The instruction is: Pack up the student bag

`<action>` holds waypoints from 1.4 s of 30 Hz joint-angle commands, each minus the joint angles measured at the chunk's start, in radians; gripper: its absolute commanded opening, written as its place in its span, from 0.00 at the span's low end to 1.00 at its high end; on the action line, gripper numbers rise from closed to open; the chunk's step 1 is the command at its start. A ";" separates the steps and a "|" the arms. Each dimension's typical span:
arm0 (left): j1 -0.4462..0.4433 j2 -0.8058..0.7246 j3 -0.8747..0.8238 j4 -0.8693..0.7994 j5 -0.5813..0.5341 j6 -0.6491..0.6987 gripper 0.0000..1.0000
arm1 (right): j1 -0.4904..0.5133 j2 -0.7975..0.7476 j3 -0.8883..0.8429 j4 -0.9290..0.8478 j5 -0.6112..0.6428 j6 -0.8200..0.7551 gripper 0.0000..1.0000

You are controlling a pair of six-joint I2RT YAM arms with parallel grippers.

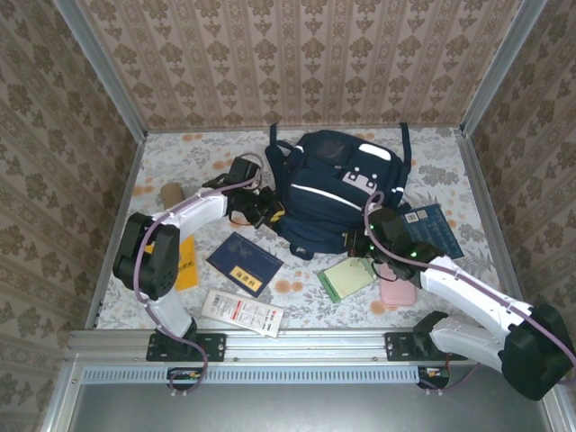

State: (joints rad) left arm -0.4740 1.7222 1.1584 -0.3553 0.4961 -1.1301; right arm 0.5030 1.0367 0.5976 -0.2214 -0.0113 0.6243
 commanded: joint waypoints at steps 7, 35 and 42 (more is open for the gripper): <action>0.104 -0.110 -0.009 -0.028 -0.087 0.038 0.00 | -0.320 0.053 0.010 -0.036 0.108 -0.008 0.00; -0.115 -0.214 0.256 -0.385 -0.313 0.738 0.55 | -0.511 0.431 0.222 0.188 -0.408 0.006 0.00; -0.269 0.001 0.518 -0.445 -0.312 0.861 0.59 | -0.418 0.407 0.189 0.208 -0.499 0.037 0.00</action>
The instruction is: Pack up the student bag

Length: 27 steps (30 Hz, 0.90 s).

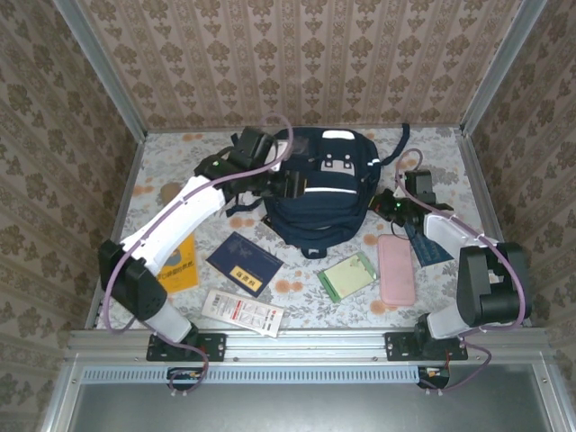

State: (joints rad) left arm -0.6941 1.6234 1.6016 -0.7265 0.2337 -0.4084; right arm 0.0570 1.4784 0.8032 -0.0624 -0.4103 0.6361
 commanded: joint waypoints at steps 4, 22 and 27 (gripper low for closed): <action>-0.151 0.219 0.176 -0.054 -0.030 0.302 0.59 | 0.035 -0.070 -0.035 0.055 -0.140 0.059 0.00; -0.229 0.412 0.130 0.094 -0.240 0.563 0.52 | 0.020 -0.044 -0.041 0.158 -0.302 0.189 0.00; -0.228 0.441 0.118 0.109 -0.232 0.548 0.54 | 0.012 -0.036 -0.042 0.180 -0.322 0.213 0.00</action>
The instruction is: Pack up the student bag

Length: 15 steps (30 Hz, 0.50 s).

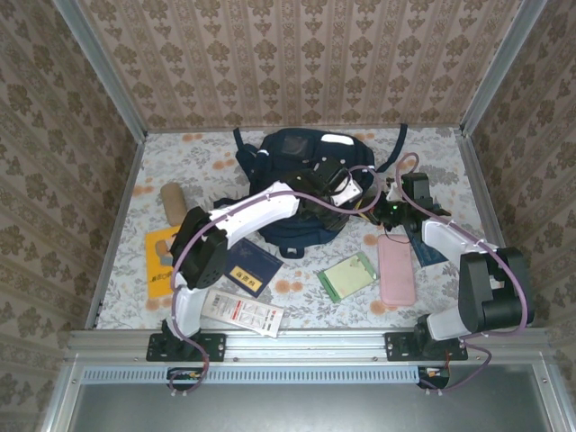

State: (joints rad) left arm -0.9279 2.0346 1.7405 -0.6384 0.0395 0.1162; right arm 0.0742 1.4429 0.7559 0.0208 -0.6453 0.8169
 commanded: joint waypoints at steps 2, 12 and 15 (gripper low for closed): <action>0.006 0.039 -0.022 0.025 -0.040 0.020 0.55 | -0.007 0.004 0.005 0.108 -0.097 0.042 0.00; 0.011 -0.027 -0.074 0.078 0.008 -0.059 0.64 | -0.016 0.016 0.006 0.120 -0.110 0.054 0.00; 0.023 -0.091 -0.143 0.141 0.090 -0.085 0.61 | -0.019 0.021 0.006 0.123 -0.110 0.054 0.00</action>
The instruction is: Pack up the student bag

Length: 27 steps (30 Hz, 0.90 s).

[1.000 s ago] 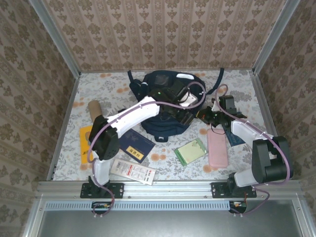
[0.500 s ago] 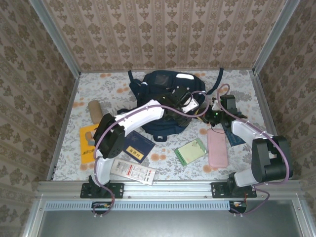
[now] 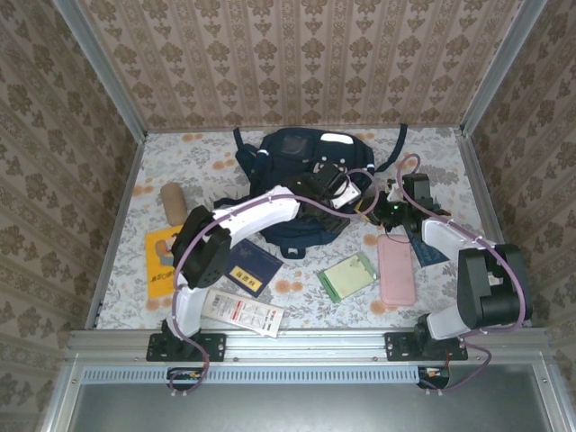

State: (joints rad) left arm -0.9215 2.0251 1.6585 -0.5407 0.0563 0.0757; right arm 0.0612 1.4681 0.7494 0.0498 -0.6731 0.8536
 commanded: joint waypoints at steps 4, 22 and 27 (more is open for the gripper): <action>0.019 -0.101 -0.106 0.068 0.084 -0.039 0.60 | -0.006 0.003 0.007 0.112 -0.089 0.028 0.00; 0.017 -0.114 -0.126 0.095 0.160 -0.062 0.62 | -0.006 0.022 -0.019 0.186 -0.123 0.079 0.00; 0.019 -0.119 -0.147 0.119 0.203 -0.080 0.62 | -0.008 0.014 -0.019 0.184 -0.130 0.082 0.00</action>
State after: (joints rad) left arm -0.9016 1.9228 1.5253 -0.4313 0.2123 0.0158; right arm 0.0586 1.4906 0.7300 0.1581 -0.7429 0.9207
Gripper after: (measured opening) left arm 0.619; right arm 0.066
